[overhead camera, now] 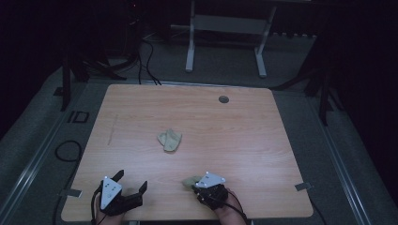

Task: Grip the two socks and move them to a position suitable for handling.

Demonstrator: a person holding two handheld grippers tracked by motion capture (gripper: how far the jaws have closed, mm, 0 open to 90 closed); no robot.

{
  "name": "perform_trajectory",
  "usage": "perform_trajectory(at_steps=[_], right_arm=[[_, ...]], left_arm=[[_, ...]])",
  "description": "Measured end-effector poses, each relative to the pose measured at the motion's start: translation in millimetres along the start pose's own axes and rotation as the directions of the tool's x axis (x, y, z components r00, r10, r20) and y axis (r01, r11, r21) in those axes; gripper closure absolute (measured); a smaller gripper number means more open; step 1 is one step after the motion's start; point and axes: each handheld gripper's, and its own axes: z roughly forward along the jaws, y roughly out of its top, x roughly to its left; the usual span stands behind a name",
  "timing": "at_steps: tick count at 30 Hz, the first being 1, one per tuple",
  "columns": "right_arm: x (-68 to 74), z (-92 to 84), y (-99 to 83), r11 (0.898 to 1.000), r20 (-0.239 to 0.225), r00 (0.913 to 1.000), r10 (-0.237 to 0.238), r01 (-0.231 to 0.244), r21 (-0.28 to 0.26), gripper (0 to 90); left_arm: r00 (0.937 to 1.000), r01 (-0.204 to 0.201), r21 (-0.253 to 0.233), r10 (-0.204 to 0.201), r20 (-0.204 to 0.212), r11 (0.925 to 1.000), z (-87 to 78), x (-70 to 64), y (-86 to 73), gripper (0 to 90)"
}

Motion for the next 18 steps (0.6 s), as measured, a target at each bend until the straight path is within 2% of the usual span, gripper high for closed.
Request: perform_trajectory(at_steps=[3,5,7,9,10,12,14,15,17,18], right_arm=[[-1.5,-1.7,1.5,1.0,-0.04,0.9988,0.029,-0.029,0.012,63.1],[0.0,-7.6,4.8,1.0,-0.057,0.9983,0.009,-0.008,0.012,57.9],[-2.4,-18.8,11.2,1.0,-0.065,0.9979,0.003,-0.004,-0.023,53.2],[-9.6,-27.6,20.3,0.999,-0.092,0.9956,-0.016,0.012,-0.038,50.4],[-13.4,-31.2,24.3,0.998,-0.081,0.9963,-0.031,0.027,-0.049,50.5],[-21.7,-34.2,32.3,0.997,-0.088,0.995,-0.048,0.042,-0.062,50.4],[-27.8,-31.9,38.8,0.997,-0.095,0.9937,-0.061,0.055,-0.059,50.5],[-27.8,-31.9,38.8,0.997,-0.095,0.9937,-0.061,0.055,-0.059,50.5],[-33.3,-23.8,44.4,0.997,-0.116,0.9901,-0.079,0.075,-0.036,50.5],[-34.9,-19.6,45.3,0.997,-0.153,0.9849,-0.081,0.077,-0.033,50.4]], left_arm=[[0.9998,0.014,0.011,-0.014,0.013,0.9998,0.9,-5.5,1.0,6.9],[0.9978,0.037,0.031,-0.039,0.054,0.9988,1.6,-8.9,2.3,6.9],[0.988,0.062,0.075,-0.072,0.136,0.9952,3.0,-13.6,5.4,7.6],[0.9813,0.044,0.104,-0.062,0.182,0.9936,4.6,-22.6,8.5,10.8],[0.9748,0.041,0.114,-0.065,0.213,0.9926,6.1,-27.8,10.2,11.3],[0.9685,0.004,0.14,-0.039,0.246,0.9902,10.0,-40.7,13.4,11.4],[0.9558,-0.039,0.15,-0.007,0.294,0.9879,15.1,-52.7,15.5,11.4],[0.9558,-0.039,0.15,-0.007,0.294,0.9879,15.1,-52.7,15.5,11.4],[0.9401,-0.067,0.192,-0.002,0.341,0.979,26.7,-66.5,16.6,11.5],[0.9387,-0.076,0.204,0.0,0.345,0.976,29.4,-69.7,16.3,12.1]])
